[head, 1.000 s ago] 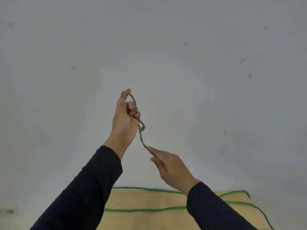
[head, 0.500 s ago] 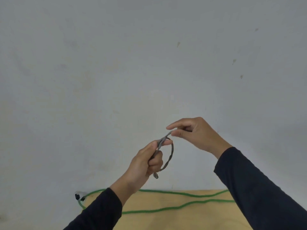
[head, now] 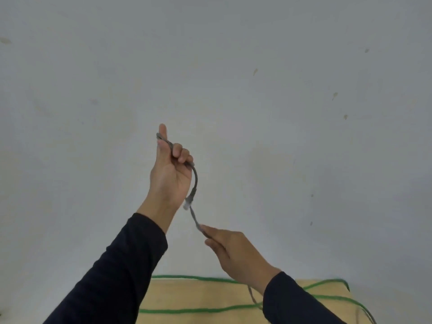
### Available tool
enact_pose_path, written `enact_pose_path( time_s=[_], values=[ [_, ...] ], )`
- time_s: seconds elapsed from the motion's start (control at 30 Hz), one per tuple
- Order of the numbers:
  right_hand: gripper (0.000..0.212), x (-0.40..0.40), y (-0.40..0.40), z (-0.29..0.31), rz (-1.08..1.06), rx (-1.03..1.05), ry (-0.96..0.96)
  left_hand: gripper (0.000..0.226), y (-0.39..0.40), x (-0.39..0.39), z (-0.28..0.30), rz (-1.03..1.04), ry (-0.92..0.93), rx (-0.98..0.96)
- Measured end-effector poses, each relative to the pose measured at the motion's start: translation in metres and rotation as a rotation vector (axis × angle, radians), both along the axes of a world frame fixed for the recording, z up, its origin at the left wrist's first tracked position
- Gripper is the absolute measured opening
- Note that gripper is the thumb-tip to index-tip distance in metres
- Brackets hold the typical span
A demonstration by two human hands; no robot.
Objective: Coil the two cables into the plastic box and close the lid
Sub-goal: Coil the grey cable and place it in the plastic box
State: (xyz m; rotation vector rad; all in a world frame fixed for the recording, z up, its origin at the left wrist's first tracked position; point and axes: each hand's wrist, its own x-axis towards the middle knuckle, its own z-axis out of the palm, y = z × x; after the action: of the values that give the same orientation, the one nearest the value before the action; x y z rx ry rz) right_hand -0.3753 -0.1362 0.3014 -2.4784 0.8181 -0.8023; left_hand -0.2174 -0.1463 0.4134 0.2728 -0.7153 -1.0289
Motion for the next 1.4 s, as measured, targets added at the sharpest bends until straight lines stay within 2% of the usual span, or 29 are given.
enact_pose_path(
  time_s=[0.13, 0.17, 0.2, 0.27, 0.33, 0.4, 0.47, 0.57, 0.7, 0.8, 0.87, 0.93, 0.97, 1.07, 1.13, 1.17, 1.23, 1.3, 1.4],
  values=[
    [0.030, -0.003, 0.003, 0.032, 0.023, -0.169, -0.007, 0.039, -0.003, 0.000, -0.033, 0.288, -0.590, 0.141],
    [0.028, -0.006, 0.000, 0.041, 0.019, -0.181, -0.014, 0.038, -0.001, -0.001, -0.042, 0.318, -0.677, 0.166],
    [0.027, -0.010, -0.003, 0.048, 0.017, -0.187, -0.007, 0.038, 0.000, -0.001, -0.048, 0.314, -0.671, 0.187],
    [0.026, -0.015, -0.010, 0.055, 0.005, -0.221, 0.051, 0.038, 0.000, 0.000, -0.047, 0.170, -0.379, 0.222],
    [0.027, -0.018, -0.019, 0.049, -0.047, -0.255, 0.102, 0.037, 0.001, 0.002, -0.035, -0.013, -0.052, 0.151],
    [0.027, -0.022, -0.028, 0.039, -0.125, -0.244, 0.073, 0.034, 0.005, 0.002, -0.021, -0.169, 0.122, 0.064],
    [0.027, -0.028, -0.035, 0.028, -0.189, -0.239, 0.005, 0.034, 0.012, 0.000, -0.012, -0.283, 0.127, 0.011],
    [0.030, -0.033, -0.038, 0.017, -0.224, -0.239, -0.062, 0.034, 0.018, -0.002, -0.012, -0.348, 0.070, 0.008],
    [0.030, -0.031, -0.035, 0.013, -0.193, -0.255, -0.085, 0.033, 0.015, -0.003, -0.012, -0.310, 0.159, -0.013],
    [0.035, -0.023, -0.027, 0.006, -0.117, -0.254, -0.048, 0.031, 0.009, -0.007, -0.004, -0.280, 0.255, -0.056],
    [0.037, -0.015, -0.017, 0.000, -0.041, -0.239, 0.001, 0.033, 0.001, -0.008, 0.000, -0.216, 0.255, -0.055],
    [0.035, -0.009, -0.007, -0.001, 0.037, -0.222, 0.037, 0.036, -0.008, -0.008, -0.005, -0.113, 0.131, 0.004],
    [0.033, -0.008, -0.003, 0.003, 0.067, -0.211, 0.038, 0.037, -0.012, -0.007, -0.011, -0.047, 0.011, 0.056],
    [0.027, -0.015, -0.001, 0.023, 0.089, -0.243, 0.012, 0.041, -0.015, -0.010, -0.043, 0.123, -0.516, 0.170],
    [0.021, -0.025, -0.006, 0.042, 0.068, -0.285, -0.026, 0.043, -0.006, -0.015, -0.064, 0.140, -0.852, 0.149],
    [0.017, -0.031, -0.009, 0.052, 0.054, -0.283, -0.052, 0.042, -0.001, -0.019, -0.072, 0.115, -0.962, 0.140],
    [0.012, -0.039, -0.014, 0.072, 0.039, -0.242, -0.088, 0.038, 0.011, -0.030, -0.082, 0.023, -1.074, 0.143],
    [0.010, -0.046, -0.017, 0.091, 0.028, -0.169, -0.111, 0.042, 0.020, -0.040, -0.087, -0.075, -1.104, 0.135],
    [0.008, -0.058, -0.024, 0.106, -0.018, -0.086, -0.178, 0.047, 0.033, -0.052, -0.092, -0.195, -0.976, 0.115]
  ],
)
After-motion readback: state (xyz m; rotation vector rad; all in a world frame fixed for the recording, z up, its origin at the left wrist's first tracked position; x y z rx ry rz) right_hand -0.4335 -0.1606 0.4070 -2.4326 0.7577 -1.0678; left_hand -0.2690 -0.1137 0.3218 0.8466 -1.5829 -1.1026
